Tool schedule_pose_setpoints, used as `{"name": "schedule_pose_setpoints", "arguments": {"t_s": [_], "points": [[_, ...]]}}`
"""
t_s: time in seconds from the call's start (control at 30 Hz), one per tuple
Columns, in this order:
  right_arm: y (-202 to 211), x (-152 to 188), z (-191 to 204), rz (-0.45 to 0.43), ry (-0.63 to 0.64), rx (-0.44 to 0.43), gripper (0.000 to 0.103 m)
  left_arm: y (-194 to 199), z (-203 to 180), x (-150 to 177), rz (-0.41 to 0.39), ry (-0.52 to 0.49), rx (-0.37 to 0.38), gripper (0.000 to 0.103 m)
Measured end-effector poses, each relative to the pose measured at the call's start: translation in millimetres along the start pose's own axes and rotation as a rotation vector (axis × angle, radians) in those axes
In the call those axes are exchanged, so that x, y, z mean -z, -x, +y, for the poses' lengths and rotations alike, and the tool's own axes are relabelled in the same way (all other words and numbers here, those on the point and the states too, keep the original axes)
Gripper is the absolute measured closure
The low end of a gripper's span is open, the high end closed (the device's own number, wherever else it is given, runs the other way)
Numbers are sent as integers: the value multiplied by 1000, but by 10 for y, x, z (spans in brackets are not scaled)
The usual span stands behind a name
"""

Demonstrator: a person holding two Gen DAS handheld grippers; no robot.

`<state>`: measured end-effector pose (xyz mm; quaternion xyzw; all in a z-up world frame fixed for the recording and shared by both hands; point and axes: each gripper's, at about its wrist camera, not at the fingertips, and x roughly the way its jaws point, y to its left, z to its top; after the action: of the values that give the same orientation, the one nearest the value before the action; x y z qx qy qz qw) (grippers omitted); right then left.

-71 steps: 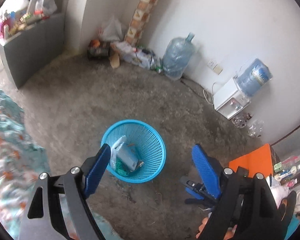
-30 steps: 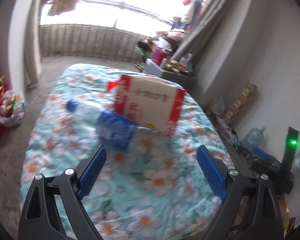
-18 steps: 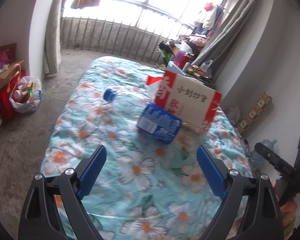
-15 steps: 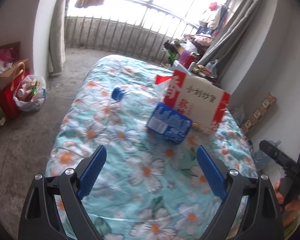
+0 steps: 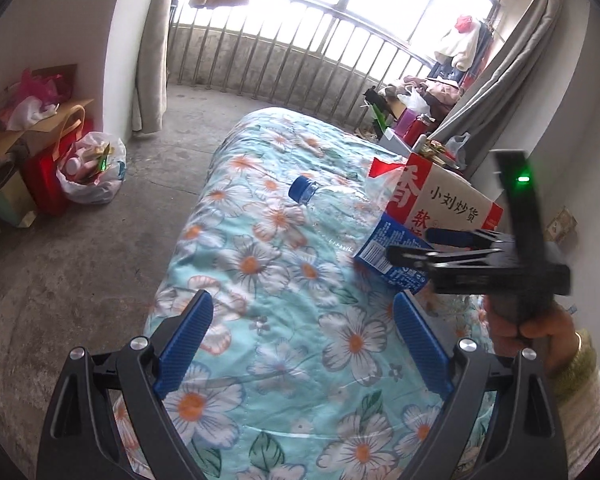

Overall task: Collect trash
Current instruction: 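Grasp the clear Pepsi bottle with the right gripper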

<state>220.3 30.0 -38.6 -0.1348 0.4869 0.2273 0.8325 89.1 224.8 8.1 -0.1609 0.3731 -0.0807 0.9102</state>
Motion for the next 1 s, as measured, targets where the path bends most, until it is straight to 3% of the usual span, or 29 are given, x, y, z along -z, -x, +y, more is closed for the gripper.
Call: {"name": "schedule_pose_setpoints", "arguments": {"t_s": [0.03, 0.1, 0.23, 0.3, 0.43, 0.6, 0.73, 0.87, 1.0], "points": [[-80, 32, -10, 30, 0, 9, 27, 0, 3, -1, 1, 0, -2, 14], [-172, 57, -15, 76, -24, 3, 29, -1, 0, -4, 1, -5, -5, 14], [17, 245, 40, 79, -35, -1, 36, -39, -40, -12, 7, -19, -5, 14], [147, 446, -5, 92, -68, -59, 37, -82, -82, -32, 13, -27, 0, 14], [467, 1031, -137, 103, -158, -91, 38, -131, -190, -66, 16, -49, 23, 14], [938, 1790, -385, 108, -337, -81, 40, -267, -384, -73, 41, -96, 61, 14], [1262, 2314, -572, 89, -496, 3, 40, -425, -606, -60, 81, -143, 83, 14], [1455, 2709, -812, 50, -665, 88, 40, -472, -844, -63, 88, -187, 109, 14], [1475, 2831, -1045, -30, -810, 33, 41, -465, -1027, -53, 86, -215, 129, 14]]}}
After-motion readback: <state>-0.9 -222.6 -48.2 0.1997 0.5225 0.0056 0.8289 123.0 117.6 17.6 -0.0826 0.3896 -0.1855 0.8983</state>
